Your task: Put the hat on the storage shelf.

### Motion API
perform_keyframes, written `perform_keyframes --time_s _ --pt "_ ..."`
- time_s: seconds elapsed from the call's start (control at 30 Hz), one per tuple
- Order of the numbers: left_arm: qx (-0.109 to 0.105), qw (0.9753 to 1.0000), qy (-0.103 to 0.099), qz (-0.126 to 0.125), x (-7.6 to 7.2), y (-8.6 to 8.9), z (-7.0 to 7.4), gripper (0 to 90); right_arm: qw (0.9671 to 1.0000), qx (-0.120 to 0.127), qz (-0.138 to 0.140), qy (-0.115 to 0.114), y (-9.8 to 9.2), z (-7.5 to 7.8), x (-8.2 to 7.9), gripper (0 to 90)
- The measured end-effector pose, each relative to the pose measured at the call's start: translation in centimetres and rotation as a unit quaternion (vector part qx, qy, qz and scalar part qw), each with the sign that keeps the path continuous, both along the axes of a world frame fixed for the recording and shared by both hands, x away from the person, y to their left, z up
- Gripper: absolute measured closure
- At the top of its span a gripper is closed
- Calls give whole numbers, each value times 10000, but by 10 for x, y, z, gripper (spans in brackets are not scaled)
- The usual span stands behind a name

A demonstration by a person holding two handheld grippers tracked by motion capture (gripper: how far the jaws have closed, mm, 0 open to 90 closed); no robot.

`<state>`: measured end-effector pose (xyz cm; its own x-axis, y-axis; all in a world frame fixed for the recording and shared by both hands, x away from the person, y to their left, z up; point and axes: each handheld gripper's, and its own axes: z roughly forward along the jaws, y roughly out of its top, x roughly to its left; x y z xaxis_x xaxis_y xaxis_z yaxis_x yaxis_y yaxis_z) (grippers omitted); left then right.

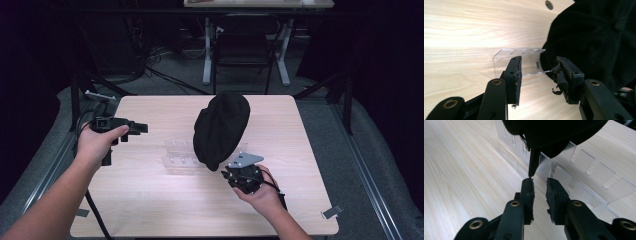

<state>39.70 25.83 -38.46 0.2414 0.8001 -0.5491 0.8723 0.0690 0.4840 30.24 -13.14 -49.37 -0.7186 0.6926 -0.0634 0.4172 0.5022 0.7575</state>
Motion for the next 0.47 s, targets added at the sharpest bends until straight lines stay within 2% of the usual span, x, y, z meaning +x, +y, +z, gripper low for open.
perform_keyframes --time_s 0.07,0.1,0.27,0.3,0.33,0.37,0.4,0.43,0.47 --pt "53 10000 -9 -23 0 1 -1 560 10000 -47 1 -39 -2 1 -3 742" --pt "153 9999 -74 31 -2 0 -4 556 10000 -58 -2 -42 -3 1 -5 735" --pt "608 9979 -220 -47 -8 1 -14 545 9999 -107 -23 -120 -11 1 -14 687" --pt "608 9979 -220 -47 -8 1 -14 542 9999 -107 -23 -120 -11 1 -14 687" --pt "721 9970 -288 -47 -11 1 -18 539 9998 -124 -60 -161 -16 -1 -16 650" --pt "721 9970 -288 -47 -11 1 -18 537 9998 -124 -60 -161 -16 -1 -16 650" --pt "808 9960 -369 -100 -16 3 -23 536 9997 -55 -65 -209 -23 -1 -17 580" --pt "808 9960 -369 -100 -16 3 -23 532 9997 -55 -65 -209 -23 -1 -17 580" --pt "832 9957 -399 -92 -18 4 -28 532 9996 -29 -41 -275 -26 -1 -17 537"
